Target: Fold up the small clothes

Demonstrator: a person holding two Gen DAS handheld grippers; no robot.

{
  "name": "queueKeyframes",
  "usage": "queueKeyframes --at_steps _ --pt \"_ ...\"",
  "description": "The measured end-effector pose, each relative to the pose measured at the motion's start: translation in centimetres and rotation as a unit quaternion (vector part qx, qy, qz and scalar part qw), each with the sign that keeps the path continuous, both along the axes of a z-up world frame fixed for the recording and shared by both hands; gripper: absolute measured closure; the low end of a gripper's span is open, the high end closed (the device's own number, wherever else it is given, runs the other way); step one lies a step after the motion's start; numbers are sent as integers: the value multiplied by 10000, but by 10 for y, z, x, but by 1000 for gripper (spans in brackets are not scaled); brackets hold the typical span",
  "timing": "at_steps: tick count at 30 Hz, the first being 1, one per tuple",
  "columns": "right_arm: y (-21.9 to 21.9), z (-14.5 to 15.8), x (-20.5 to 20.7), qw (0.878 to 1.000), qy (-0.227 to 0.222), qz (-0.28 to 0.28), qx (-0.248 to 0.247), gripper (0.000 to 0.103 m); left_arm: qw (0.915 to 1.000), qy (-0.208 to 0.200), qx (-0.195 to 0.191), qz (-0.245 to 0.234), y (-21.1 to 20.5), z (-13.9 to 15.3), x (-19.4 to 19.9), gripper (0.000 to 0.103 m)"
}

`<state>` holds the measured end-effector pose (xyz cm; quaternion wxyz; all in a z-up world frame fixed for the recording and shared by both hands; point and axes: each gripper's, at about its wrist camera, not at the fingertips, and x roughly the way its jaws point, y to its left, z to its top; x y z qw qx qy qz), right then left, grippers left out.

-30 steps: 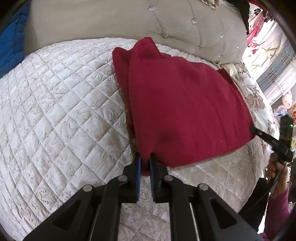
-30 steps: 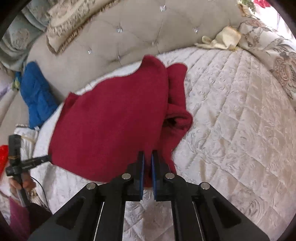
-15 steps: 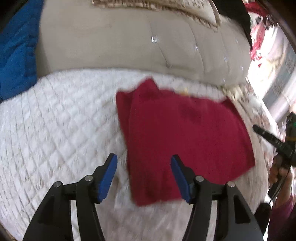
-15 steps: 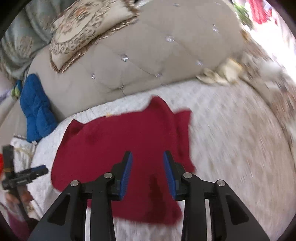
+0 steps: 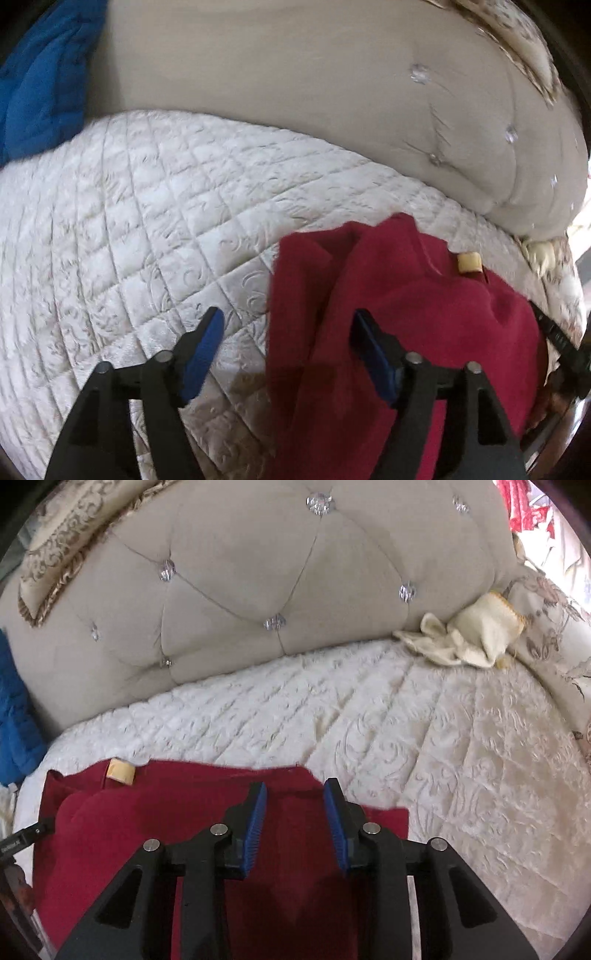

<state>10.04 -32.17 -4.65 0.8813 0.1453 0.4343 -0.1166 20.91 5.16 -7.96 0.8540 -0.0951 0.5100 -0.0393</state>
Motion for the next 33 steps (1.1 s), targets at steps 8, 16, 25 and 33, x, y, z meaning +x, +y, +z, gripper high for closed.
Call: queueKeyframes --at_steps 8,16,25,33 --pt "13 25 -19 9998 -195 -12 75 91 9990 -333 290 -68 -1 13 -15 21" --pt "51 15 -59 9987 98 496 -53 84 9929 -834 846 -99 -4 45 -49 21" --pt "125 56 -40 9866 -307 1573 321 84 9883 -1035 1074 -319 -11 55 -70 21" --pt "209 36 30 9654 -338 2521 584 87 9879 -887 1238 -281 2 44 -63 21"
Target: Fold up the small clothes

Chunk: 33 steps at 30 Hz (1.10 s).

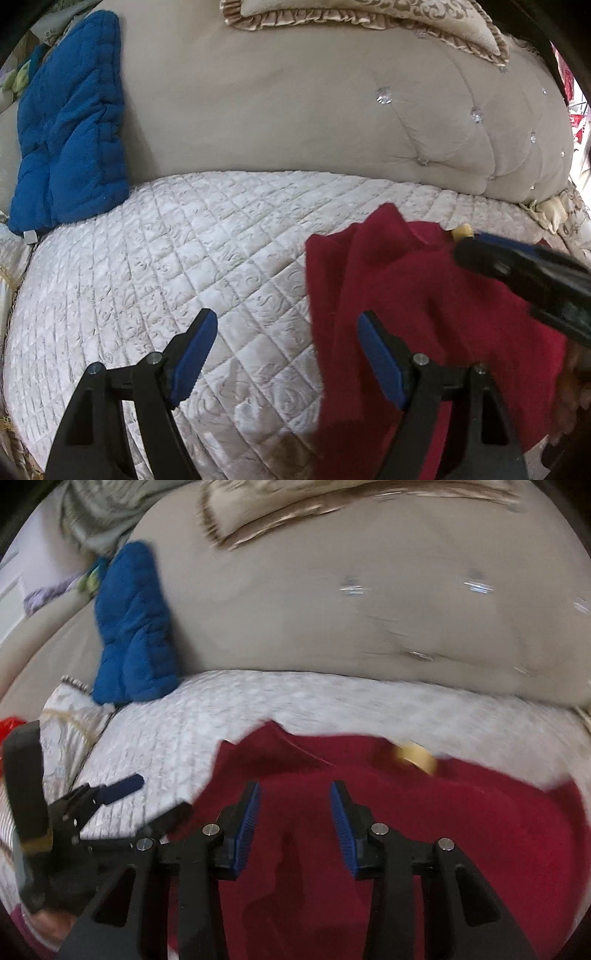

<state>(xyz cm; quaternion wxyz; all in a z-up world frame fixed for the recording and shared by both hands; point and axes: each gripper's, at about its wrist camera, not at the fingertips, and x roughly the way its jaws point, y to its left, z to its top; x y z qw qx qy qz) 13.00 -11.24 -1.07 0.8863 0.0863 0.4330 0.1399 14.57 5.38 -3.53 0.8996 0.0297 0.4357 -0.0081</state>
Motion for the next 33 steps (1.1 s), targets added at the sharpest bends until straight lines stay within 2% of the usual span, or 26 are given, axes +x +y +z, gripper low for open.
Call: queueKeyframes --at_steps 1,4,7,11,14,17,20,22,23,26,30,33 --pt "9 -3 9 10000 -8 77 6 89 10000 27 6 13 2 -1 1 21" --pt "30 -20 39 9998 134 167 4 102 9998 148 -62 111 14 -6 5 21" --pt "41 -48 69 9989 454 69 -79 103 9993 248 -142 227 26 -9 8 21" --pt "45 -66 85 9984 561 -103 -19 103 9989 303 -212 292 36 -12 11 21" --pt "49 -72 89 9983 537 -184 -86 103 9984 357 -326 294 36 -15 14 21" --pt "47 -65 84 9986 500 -163 -99 103 9985 363 -325 252 33 -15 13 21" --pt "29 -41 57 9992 370 -152 24 103 9988 320 -350 124 29 -13 11 21" --pt "11 -27 27 9995 210 -229 -28 98 9986 283 -430 78 27 -9 8 21" --pt "-3 -21 7 9993 123 -329 -105 94 9983 284 -497 59 27 -7 6 21" --pt "-43 -14 -39 9972 91 -615 -426 92 9969 372 -696 -37 22 -6 1 21" --pt "-107 -6 -103 9876 27 -1335 -827 92 9962 380 -727 -276 8 -3 -8 21" --pt "-149 0 -138 9772 21 -1955 -827 90 9966 396 -627 -356 -3 -5 -12 21"
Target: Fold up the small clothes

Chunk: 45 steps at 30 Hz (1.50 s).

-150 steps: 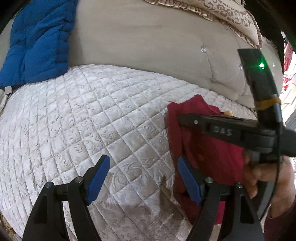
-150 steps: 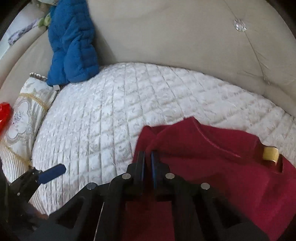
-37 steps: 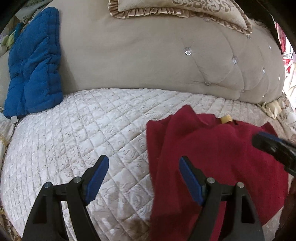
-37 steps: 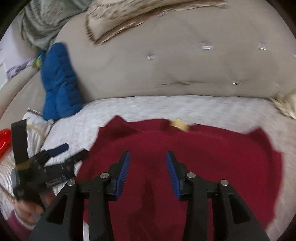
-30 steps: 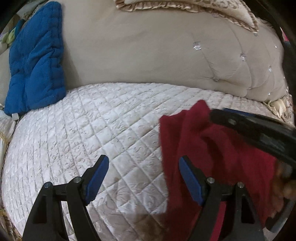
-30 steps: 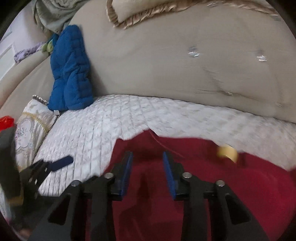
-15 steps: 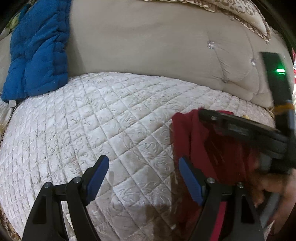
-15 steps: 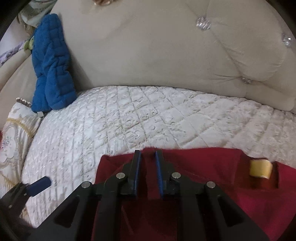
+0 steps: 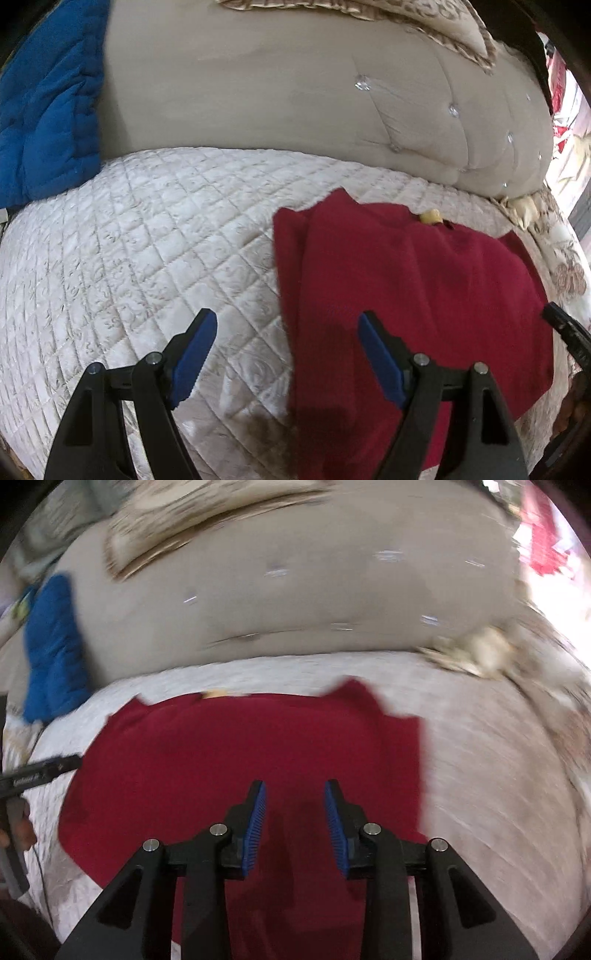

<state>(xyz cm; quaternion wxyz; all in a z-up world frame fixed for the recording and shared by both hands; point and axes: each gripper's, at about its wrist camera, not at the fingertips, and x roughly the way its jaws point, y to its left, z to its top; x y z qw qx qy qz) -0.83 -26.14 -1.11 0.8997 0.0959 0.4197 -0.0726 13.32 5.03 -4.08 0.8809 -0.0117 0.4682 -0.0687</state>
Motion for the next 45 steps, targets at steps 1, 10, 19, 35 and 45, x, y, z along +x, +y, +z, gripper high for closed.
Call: queueKeyframes --at_steps 1,10,19,35,45 --pt "-8 -1 -6 9999 27 -84 105 90 10000 13 7 -2 -3 -1 -2 21" --pt "-6 7 -35 9982 158 -355 459 89 9996 33 -93 -249 -22 8 -31 21" --pt "23 28 -56 9989 232 34 407 86 9996 106 -108 218 -17 17 -58 18" --pt "55 11 -16 9983 284 321 398 85 9990 -92 207 380 -8 2 -37 18" --pt "64 -3 5 9972 429 364 484 85 9989 -28 248 394 -5 -3 -35 18"
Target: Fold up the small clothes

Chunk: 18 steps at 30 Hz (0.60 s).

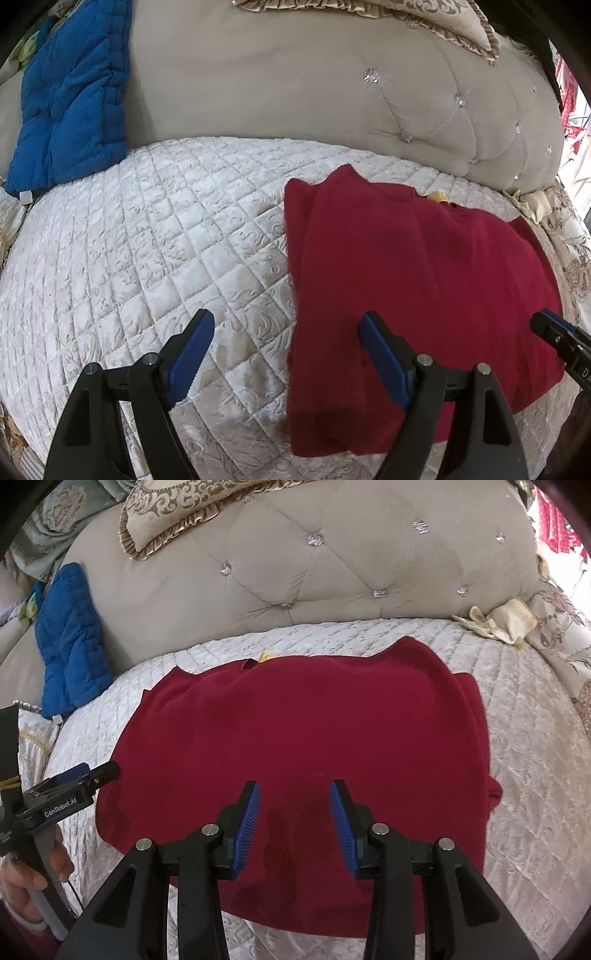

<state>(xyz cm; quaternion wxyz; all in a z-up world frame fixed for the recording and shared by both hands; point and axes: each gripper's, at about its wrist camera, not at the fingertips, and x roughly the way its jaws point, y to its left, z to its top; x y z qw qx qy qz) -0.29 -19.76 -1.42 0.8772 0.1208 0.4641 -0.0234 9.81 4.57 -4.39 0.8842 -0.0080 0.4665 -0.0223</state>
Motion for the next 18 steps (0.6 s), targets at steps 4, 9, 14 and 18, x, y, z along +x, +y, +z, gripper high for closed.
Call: queueKeyframes --at_steps 4,9,14,18 --pt "11 -2 9 9999 26 156 -10 85 10000 31 -68 5 2 -2 1 18" --pt "30 -2 27 9991 13 431 38 85 9999 119 -97 -28 3 -7 3 18" --pt "55 -3 57 9955 30 872 378 85 9986 253 -456 126 21 -12 5 17" --pt "84 -4 97 9873 160 1365 793 76 9958 429 -771 265 37 -17 7 14"
